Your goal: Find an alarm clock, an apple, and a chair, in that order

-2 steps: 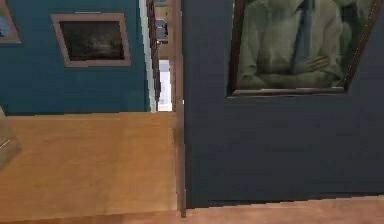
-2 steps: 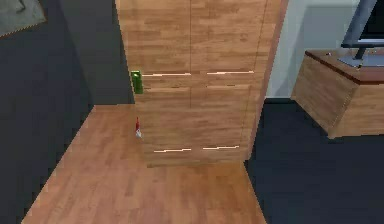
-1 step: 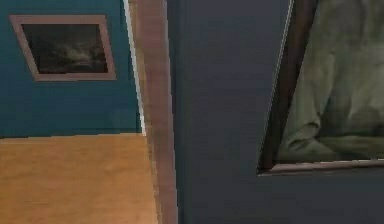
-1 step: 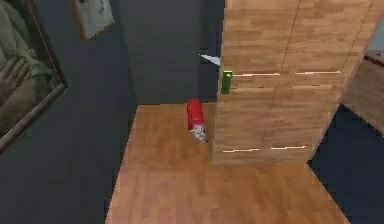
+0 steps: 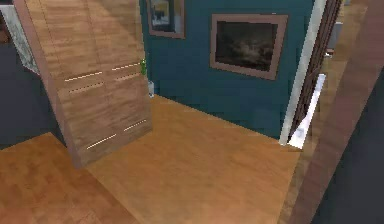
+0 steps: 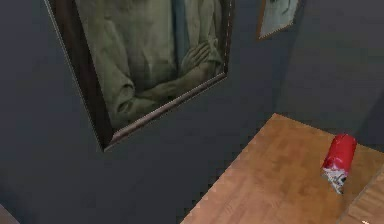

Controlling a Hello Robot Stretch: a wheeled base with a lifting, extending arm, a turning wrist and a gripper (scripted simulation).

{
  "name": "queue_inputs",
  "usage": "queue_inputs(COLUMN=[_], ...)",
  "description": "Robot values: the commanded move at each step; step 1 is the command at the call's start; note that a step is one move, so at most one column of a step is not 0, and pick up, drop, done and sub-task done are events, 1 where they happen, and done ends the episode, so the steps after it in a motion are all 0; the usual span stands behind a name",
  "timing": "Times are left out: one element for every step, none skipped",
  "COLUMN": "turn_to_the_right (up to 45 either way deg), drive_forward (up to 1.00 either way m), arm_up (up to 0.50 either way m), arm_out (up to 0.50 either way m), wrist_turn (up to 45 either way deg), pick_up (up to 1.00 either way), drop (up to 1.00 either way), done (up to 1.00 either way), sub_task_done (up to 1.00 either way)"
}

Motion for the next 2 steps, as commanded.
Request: queue_inputs(turn_to_the_right=[-12.0, 0.0], drive_forward=[0.0, 0.55], arm_up=[0.0, 0.0], arm_out=[0.0, 0.0], wrist_turn=[0.0, 0.0], pick_up=[0.0, 0.0], drop=[0.0, 0.0], done=[0.0, 0.0], sub_task_done=[0.0, 0.0])
